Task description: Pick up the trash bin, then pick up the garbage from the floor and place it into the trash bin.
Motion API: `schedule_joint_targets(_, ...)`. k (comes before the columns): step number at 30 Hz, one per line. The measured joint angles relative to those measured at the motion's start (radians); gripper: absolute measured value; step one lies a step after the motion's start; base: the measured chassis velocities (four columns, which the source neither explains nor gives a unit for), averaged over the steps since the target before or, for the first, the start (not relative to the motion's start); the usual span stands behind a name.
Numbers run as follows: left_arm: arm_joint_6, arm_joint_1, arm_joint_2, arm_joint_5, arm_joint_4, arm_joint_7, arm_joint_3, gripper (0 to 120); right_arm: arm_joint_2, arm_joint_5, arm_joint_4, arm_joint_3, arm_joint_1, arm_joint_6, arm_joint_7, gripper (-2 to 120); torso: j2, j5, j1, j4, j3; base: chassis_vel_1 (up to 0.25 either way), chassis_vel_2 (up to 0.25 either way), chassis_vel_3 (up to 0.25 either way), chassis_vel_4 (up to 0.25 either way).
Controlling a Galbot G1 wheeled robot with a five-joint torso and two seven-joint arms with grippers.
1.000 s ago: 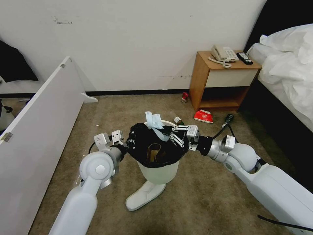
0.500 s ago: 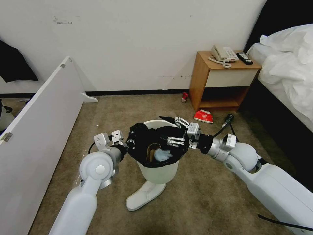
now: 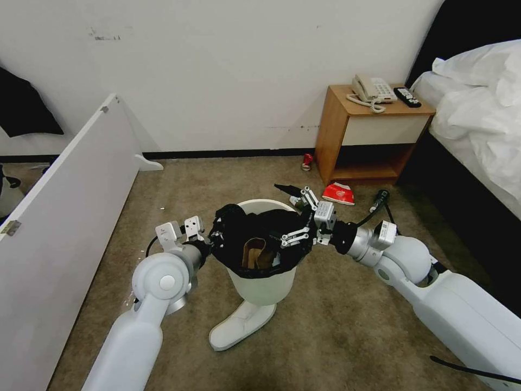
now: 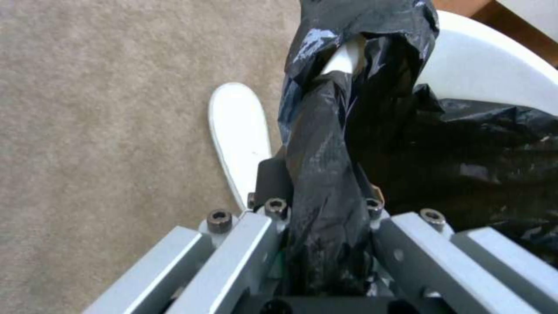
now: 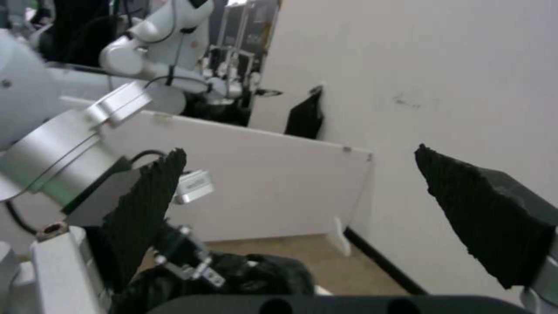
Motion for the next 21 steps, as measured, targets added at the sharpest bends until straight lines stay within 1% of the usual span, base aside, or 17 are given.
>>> schedule_joint_targets(4, 0.0, 0.002, -0.001, 0.002, -0.003, -0.003, -0.015, 5, 0.003, 0.004, 0.005, 0.021, -0.002, 0.0, 0.011, 100, 0.0, 0.0, 0.0, 0.0001, 0.0, 0.0, 0.0, 0.0, 0.0)
schedule_joint_targets(6, 0.0, 0.006, -0.002, -0.003, -0.021, -0.014, -0.055, 5, 0.015, 0.016, 0.016, 0.079, -0.006, -0.004, 0.072, 100, 0.0, 0.0, 0.0, 0.0001, 0.0, 0.0, 0.0, 0.0, 0.0)
schedule_joint_targets(7, 0.0, 0.006, -0.002, -0.003, -0.021, -0.014, -0.055, 5, 0.015, 0.016, 0.016, 0.079, -0.006, -0.004, 0.072, 100, 0.0, 0.0, 0.0, 0.0001, 0.0, 0.0, 0.0, 0.0, 0.0)
schedule_joint_targets(9, 0.0, 0.007, 0.001, -0.006, -0.031, -0.02, -0.08, 5, 0.025, 0.04, 0.023, 0.139, -0.007, -0.009, 0.108, 100, 0.0, 0.0, 0.0, 0.0001, 0.0, 0.0, 0.0, 0.0, 0.0)
schedule_joint_targets(10, 0.0, 0.007, 0.001, -0.006, -0.031, -0.02, -0.08, 5, 0.025, 0.04, 0.023, 0.139, -0.007, -0.009, 0.108, 100, 0.0, 0.0, 0.0, 0.0001, 0.0, 0.0, 0.0, 0.0, 0.0)
schedule_joint_targets(11, 0.0, 0.008, 0.004, -0.006, -0.037, -0.024, -0.087, 5, 0.031, 0.054, 0.026, 0.182, -0.007, -0.015, 0.121, 100, 0.0, 0.0, 0.0, 0.0001, 0.0, 0.0, 0.0, 0.0, 0.0)
schedule_joint_targets(12, 0.0, 0.008, 0.004, -0.006, -0.037, -0.024, -0.087, 5, 0.031, 0.054, 0.026, 0.182, -0.007, -0.015, 0.121, 100, 0.0, 0.0, 0.0, 0.0001, 0.0, 0.0, 0.0, 0.0, 0.0)
schedule_joint_targets(15, 0.0, 0.012, 0.0, 0.002, -0.045, -0.032, -0.098, 5, 0.035, 0.084, 0.034, 0.286, -0.021, -0.03, 0.144, 100, 0.0, 0.0, 0.0, 0.0, 0.0, 0.0, 0.0, 0.0, 0.0)
schedule_joint_targets(19, 0.0, 0.015, 0.0, 0.005, -0.052, -0.041, -0.104, 5, 0.036, 0.09, 0.034, 0.338, -0.04, -0.044, 0.156, 100, 0.0, 0.0, 0.0, 0.0001, 0.0, 0.0, 0.0, 0.0, 0.0)
schedule_joint_targets(20, 0.0, 0.018, 0.001, 0.006, -0.06, -0.044, -0.113, 5, 0.038, 0.088, 0.028, 0.37, -0.059, -0.072, 0.187, 100, 0.0, 0.0, 0.0, 0.0001, 0.0, 0.0, 0.0, 0.0, 0.0)
schedule_joint_targets(21, 0.0, 0.018, 0.001, 0.006, -0.06, -0.044, -0.113, 5, 0.038, 0.088, 0.028, 0.37, -0.059, -0.072, 0.187, 100, 0.0, 0.0, 0.0, 0.0001, 0.0, 0.0, 0.0, 0.0, 0.0)
